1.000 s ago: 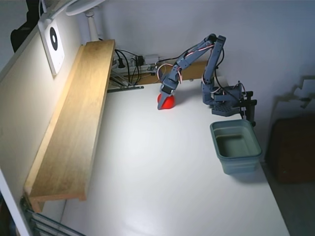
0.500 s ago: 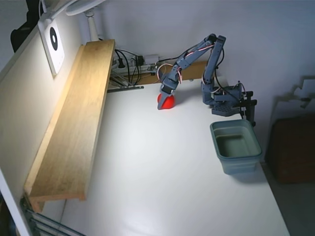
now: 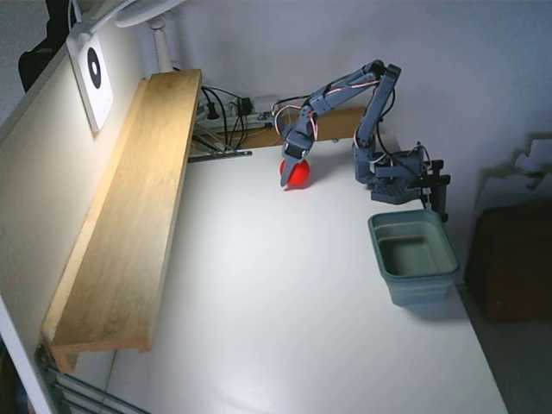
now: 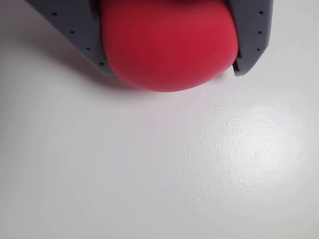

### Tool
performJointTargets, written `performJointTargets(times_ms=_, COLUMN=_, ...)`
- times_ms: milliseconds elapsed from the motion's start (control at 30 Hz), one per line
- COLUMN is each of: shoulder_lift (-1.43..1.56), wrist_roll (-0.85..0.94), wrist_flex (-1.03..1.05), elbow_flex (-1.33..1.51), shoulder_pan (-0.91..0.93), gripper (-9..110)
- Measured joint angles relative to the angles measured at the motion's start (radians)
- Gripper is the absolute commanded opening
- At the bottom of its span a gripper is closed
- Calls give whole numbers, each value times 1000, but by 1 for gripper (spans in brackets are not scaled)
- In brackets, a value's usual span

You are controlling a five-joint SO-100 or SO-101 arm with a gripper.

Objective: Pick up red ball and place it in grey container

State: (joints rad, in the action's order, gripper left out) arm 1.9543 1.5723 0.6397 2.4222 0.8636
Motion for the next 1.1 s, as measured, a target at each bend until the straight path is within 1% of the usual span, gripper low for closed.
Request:
performJointTargets(times_ms=400, shoulder_lift=0, wrist_roll=0, wrist_flex=11, elbow_flex=0, shoulder_pan=0, gripper=23)
performJointTargets(times_ms=533, shoulder_lift=34, wrist_roll=0, wrist_flex=101, elbow_flex=-57, shoulder_pan=2, gripper=23)
performJointTargets(times_ms=867, shoulder_lift=61, wrist_roll=0, wrist_flex=196, elbow_flex=-121, shoulder_pan=0, gripper=23)
performJointTargets(times_ms=1100, shoulder_lift=84, wrist_roll=0, wrist_flex=383, elbow_flex=-295, shoulder_pan=0, gripper=23)
